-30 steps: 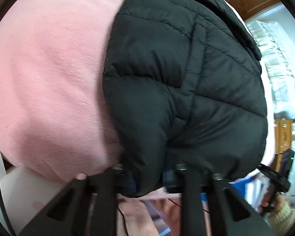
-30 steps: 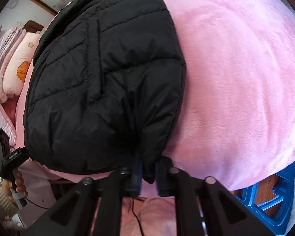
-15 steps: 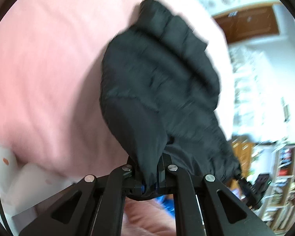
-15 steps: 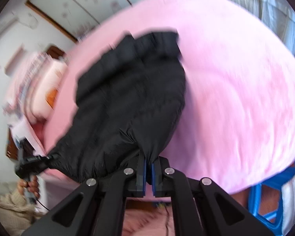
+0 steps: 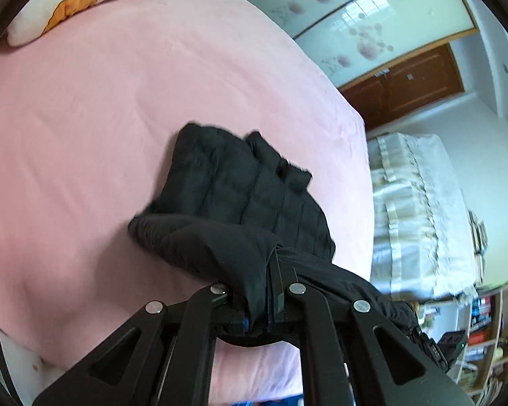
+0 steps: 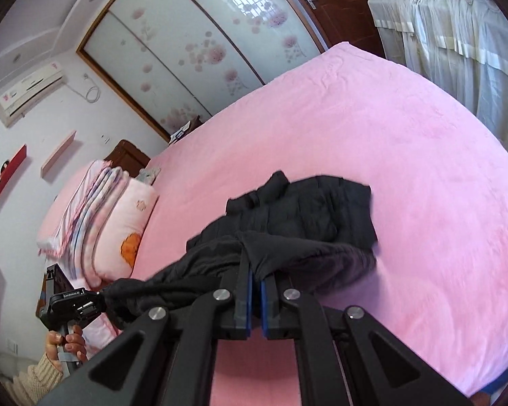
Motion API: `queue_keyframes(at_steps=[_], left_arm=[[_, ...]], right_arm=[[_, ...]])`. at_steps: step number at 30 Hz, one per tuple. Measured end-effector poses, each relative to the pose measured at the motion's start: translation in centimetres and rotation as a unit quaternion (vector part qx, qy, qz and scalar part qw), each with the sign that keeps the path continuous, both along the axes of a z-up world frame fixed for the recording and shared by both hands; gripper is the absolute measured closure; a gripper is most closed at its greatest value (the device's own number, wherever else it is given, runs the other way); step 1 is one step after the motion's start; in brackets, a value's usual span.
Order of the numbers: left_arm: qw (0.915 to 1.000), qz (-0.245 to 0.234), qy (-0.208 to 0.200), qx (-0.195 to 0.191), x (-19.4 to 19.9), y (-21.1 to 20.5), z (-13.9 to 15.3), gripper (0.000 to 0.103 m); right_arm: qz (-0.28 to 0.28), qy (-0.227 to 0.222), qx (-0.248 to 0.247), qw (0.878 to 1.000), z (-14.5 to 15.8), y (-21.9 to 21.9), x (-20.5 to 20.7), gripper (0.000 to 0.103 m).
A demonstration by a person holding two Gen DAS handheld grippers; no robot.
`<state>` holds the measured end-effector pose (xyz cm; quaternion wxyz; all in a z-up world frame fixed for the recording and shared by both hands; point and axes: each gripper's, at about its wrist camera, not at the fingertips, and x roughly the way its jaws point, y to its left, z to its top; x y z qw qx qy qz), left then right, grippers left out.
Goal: Fold large clothes
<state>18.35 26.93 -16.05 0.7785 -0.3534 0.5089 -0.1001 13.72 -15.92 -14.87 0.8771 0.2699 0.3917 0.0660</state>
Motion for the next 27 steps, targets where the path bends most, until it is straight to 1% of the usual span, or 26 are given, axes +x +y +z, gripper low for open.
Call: queue_keyframes(at_steps=[2, 5, 8, 9, 10, 11, 13, 14, 17, 18, 20, 23, 25, 27], left_arm=[[0.9998, 0.011, 0.009, 0.017, 3.0, -1.1, -0.6, 0.099], [0.9978, 0.027, 0.043, 0.043, 8.3, -2.2, -2.8, 0.099], [0.9953, 0.031, 0.067, 0.063, 12.5, -3.4, -5.4, 0.099], [0.994, 0.028, 0.078, 0.072, 14.2, -3.9, -6.7, 0.099], [0.9928, 0.028, 0.086, 0.079, 15.6, -4.3, -7.9, 0.098], [0.9913, 0.028, 0.095, 0.086, 17.0, -4.7, -9.2, 0.098], [0.9891, 0.03, 0.11, 0.092, 18.7, -5.0, -11.6, 0.098], [0.9883, 0.029, 0.116, 0.095, 19.3, -5.1, -12.3, 0.097], [0.9846, 0.015, 0.131, 0.114, 22.2, -6.1, -15.8, 0.095], [0.9841, 0.009, 0.132, 0.119, 22.6, -6.3, -16.3, 0.093], [0.9819, -0.007, 0.133, 0.135, 23.8, -7.0, -17.6, 0.092], [0.9801, -0.023, 0.132, 0.146, 24.8, -7.6, -18.8, 0.09], [0.9793, -0.035, 0.13, 0.152, 25.3, -7.9, -19.3, 0.09], [0.9783, -0.046, 0.134, 0.152, 25.7, -8.3, -19.5, 0.086]], right_arm=[[0.004, 0.011, -0.001, 1.0, -0.9, -0.3, 3.7, 0.1], [0.01, 0.03, -0.007, 0.999, -2.5, -1.2, 8.6, 0.1], [0.02, 0.059, -0.02, 0.998, -5.7, -1.8, 13.4, 0.1], [0.022, 0.075, -0.026, 0.997, -7.4, -2.0, 15.3, 0.1], [0.022, 0.085, -0.026, 0.996, -8.4, -2.1, 16.4, 0.1], [0.021, 0.099, -0.022, 0.995, -10.1, -2.4, 17.8, 0.1], [0.018, 0.117, -0.018, 0.993, -12.1, -2.8, 19.9, 0.1], [0.019, 0.124, -0.018, 0.992, -13.2, -3.0, 20.7, 0.1], [0.022, 0.146, -0.021, 0.989, -16.2, -2.9, 23.0, 0.1], [0.024, 0.155, -0.023, 0.987, -17.3, -2.7, 23.7, 0.1], [0.027, 0.164, -0.028, 0.986, -18.4, -2.5, 24.6, 0.1], [0.031, 0.169, -0.037, 0.984, -19.9, -2.1, 25.8, 0.1], [0.03, 0.168, -0.048, 0.984, -20.2, -1.9, 26.2, 0.099], [0.034, 0.162, -0.058, 0.985, -20.2, -1.6, 26.3, 0.096]])
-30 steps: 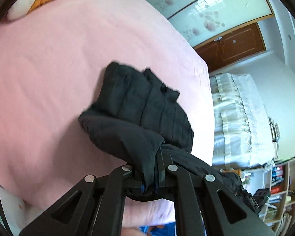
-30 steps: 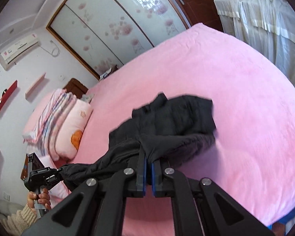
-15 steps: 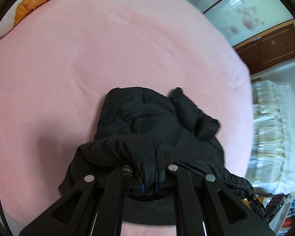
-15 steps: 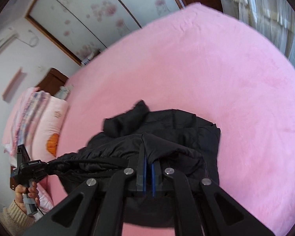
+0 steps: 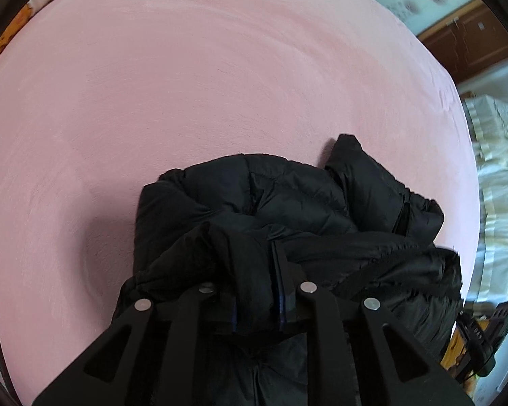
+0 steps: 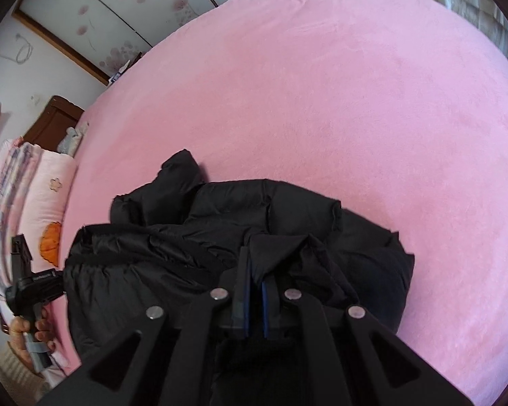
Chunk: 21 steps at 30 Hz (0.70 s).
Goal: Fold large clothes
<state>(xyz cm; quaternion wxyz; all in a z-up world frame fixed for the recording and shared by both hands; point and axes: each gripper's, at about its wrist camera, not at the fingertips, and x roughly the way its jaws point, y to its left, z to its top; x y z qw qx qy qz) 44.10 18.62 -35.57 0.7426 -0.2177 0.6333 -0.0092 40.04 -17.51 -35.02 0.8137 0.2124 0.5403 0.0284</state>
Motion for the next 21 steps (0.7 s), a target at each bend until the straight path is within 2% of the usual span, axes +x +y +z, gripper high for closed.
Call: queue_keyframes(at_steps=[3, 5, 6, 7, 8, 9, 10, 12, 14, 15, 17, 19, 21], left_arm=[[0.9998, -0.003, 0.003, -0.019, 0.1, 0.1, 0.3, 0.077], [0.9994, -0.005, -0.007, -0.034, -0.1, 0.5, 1.2, 0.071], [0.9991, -0.006, -0.011, -0.041, -0.3, 0.7, 1.7, 0.064], [0.9987, -0.006, -0.015, -0.049, -0.4, 0.8, 2.1, 0.061], [0.9981, -0.007, -0.02, -0.058, -0.6, 1.1, 2.7, 0.053], [0.9974, -0.008, -0.029, -0.065, -0.8, 1.3, 3.5, 0.047], [0.9969, -0.01, -0.039, -0.067, -1.1, 1.4, 4.3, 0.045], [0.9952, -0.022, -0.073, -0.061, -1.7, 1.5, 6.4, 0.029], [0.9922, -0.037, -0.113, -0.037, -2.4, 1.4, 8.5, 0.026], [0.9881, -0.059, -0.14, -0.024, -3.0, 1.1, 9.8, 0.025], [0.9824, -0.088, -0.165, 0.001, -3.6, 0.7, 11.2, 0.024], [0.9707, -0.135, -0.193, 0.047, -4.2, -0.3, 12.0, 0.024], [0.9593, -0.173, -0.206, 0.086, -4.4, -1.1, 12.0, 0.024]], right_arm=[[0.015, -0.006, -0.008, 1.0, 0.8, 0.3, -0.1, 0.088], [0.026, -0.022, -0.02, 0.999, 2.0, 0.4, -0.4, 0.073], [0.032, -0.033, -0.021, 0.999, 2.9, 0.4, -0.8, 0.071], [0.04, -0.046, -0.018, 0.998, 4.0, 0.3, -1.3, 0.063], [0.045, -0.056, -0.014, 0.997, 4.7, 0.3, -1.7, 0.042], [0.054, -0.072, -0.012, 0.996, 6.0, 0.2, -2.4, 0.031], [0.062, -0.085, -0.016, 0.994, 7.0, 0.2, -2.9, 0.018], [0.085, -0.108, -0.032, 0.99, 9.0, 0.4, -3.9, 0.017], [0.116, -0.126, -0.065, 0.983, 11.0, 0.9, -4.9, 0.017], [0.133, -0.132, -0.08, 0.979, 11.8, 1.2, -5.2, 0.017], [0.166, -0.149, -0.113, 0.968, 13.2, 1.8, -6.0, 0.017], [0.195, -0.158, -0.142, 0.957, 13.8, 2.3, -6.4, 0.017], [0.212, -0.16, -0.156, 0.952, 13.6, 2.4, -6.2, 0.017]])
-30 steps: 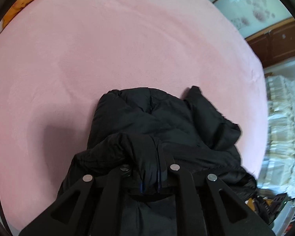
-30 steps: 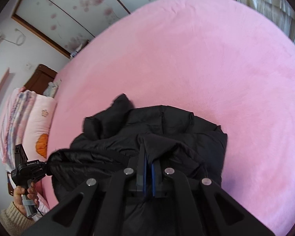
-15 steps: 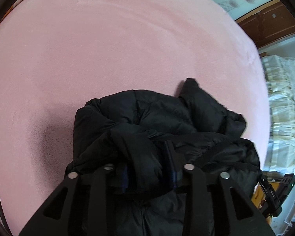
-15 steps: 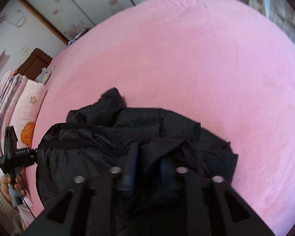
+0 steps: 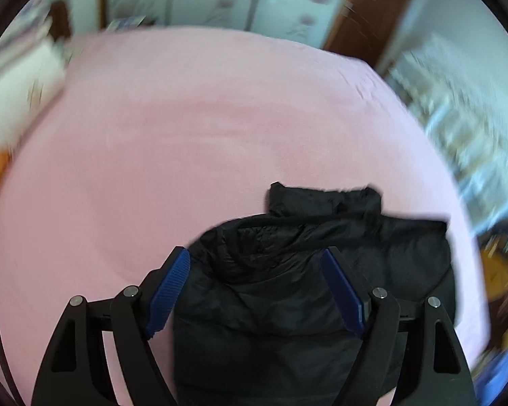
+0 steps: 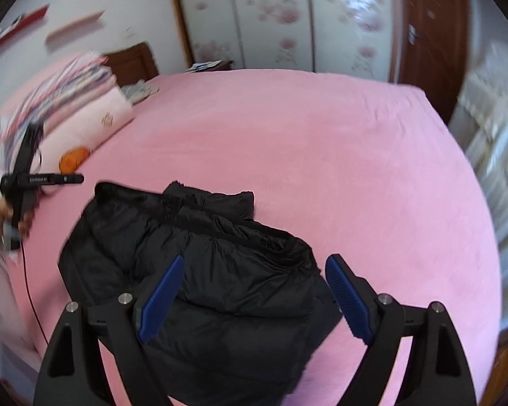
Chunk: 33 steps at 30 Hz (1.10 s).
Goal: Fold large clothes
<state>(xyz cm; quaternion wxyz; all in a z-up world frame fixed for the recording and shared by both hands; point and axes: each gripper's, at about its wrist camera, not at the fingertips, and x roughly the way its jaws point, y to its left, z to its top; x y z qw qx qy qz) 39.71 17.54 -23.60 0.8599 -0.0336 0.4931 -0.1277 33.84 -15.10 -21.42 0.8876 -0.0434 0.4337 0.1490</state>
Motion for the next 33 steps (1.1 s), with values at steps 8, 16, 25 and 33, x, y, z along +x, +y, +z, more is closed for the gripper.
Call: queue_keyframes(at_steps=[8, 16, 25, 33], left_arm=[[0.9789, -0.141, -0.025, 0.146, 2.0, -3.5, -3.6, 0.024], [0.9731, -0.171, 0.048, 0.147, 5.5, -3.7, -8.3, 0.027], [0.9776, -0.124, 0.028, 0.168, 6.4, -4.4, -8.6, 0.095], [0.981, -0.049, 0.0, 0.188, 9.7, -5.2, -8.7, 0.095]], right_arm=[[0.008, 0.026, -0.033, 0.999, -6.1, -0.9, 5.1, 0.017], [-0.008, 0.121, 0.012, 0.993, -12.2, -2.0, 9.3, 0.029], [-0.045, 0.096, 0.038, 0.994, -11.2, -2.8, 9.0, 0.098], [-0.112, 0.045, 0.022, 0.992, -11.5, -2.9, 10.4, 0.099]])
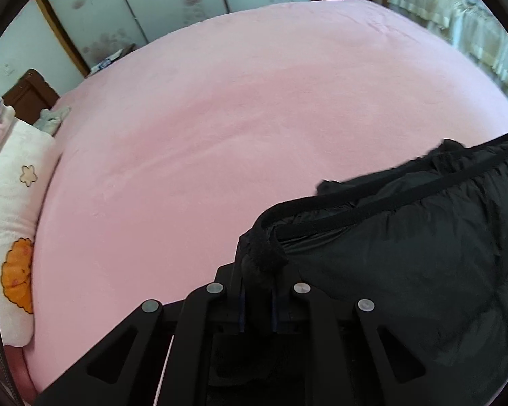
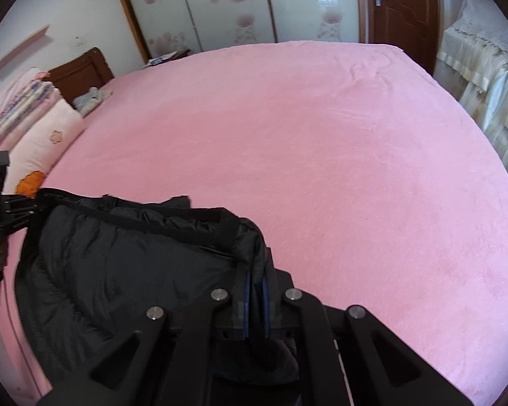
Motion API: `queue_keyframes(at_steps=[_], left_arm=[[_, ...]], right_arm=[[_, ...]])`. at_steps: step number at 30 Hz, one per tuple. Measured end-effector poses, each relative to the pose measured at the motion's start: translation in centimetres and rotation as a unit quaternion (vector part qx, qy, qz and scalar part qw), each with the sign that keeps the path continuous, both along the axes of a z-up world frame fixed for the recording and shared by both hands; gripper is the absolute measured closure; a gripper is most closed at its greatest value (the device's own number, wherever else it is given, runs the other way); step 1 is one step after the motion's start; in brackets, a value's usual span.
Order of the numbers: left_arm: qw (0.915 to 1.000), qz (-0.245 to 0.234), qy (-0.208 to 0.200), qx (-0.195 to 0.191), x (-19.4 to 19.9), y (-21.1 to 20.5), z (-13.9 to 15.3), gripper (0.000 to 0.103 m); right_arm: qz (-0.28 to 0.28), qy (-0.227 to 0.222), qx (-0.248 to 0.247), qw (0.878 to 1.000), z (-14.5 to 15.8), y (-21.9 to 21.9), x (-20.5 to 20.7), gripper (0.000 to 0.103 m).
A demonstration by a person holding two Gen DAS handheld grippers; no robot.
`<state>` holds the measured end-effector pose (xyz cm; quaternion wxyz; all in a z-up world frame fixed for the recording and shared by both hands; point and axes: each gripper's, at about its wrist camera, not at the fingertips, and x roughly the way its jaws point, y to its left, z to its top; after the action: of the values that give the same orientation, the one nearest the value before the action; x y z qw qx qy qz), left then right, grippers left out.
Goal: Fold large clothes
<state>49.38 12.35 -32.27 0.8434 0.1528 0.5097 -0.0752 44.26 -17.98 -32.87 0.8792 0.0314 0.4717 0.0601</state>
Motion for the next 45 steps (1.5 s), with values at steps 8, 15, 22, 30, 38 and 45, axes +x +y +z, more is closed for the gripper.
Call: queue_keyframes(at_steps=[8, 15, 22, 30, 38, 45], left_arm=[[0.9978, 0.049, 0.03, 0.033, 2.8, -0.6, -5.7, 0.095], [0.9966, 0.069, 0.035, 0.029, 2.5, -0.5, -7.6, 0.089], [0.9953, 0.091, 0.03, 0.006, 1.7, 0.1, -5.3, 0.038], [0.9944, 0.098, -0.035, 0.02, -2.2, -0.1, 4.1, 0.034], [0.978, 0.123, -0.122, -0.116, -9.6, -4.9, 9.8, 0.015], [0.972, 0.155, -0.105, -0.142, -12.1, -7.7, 2.1, 0.032]], right_arm=[[-0.04, 0.048, -0.007, 0.998, -6.4, -0.9, 1.8, 0.099], [-0.036, 0.051, -0.01, 0.998, -7.1, -1.2, 1.4, 0.098], [-0.027, 0.052, -0.014, 0.998, -4.2, -0.1, 0.6, 0.086], [-0.072, -0.015, 0.054, 0.996, 5.4, -0.7, -4.0, 0.06], [-0.061, -0.065, 0.031, 0.996, 9.0, 7.3, -7.7, 0.035], [-0.003, -0.081, -0.047, 0.996, 3.1, 16.2, -9.9, 0.095]])
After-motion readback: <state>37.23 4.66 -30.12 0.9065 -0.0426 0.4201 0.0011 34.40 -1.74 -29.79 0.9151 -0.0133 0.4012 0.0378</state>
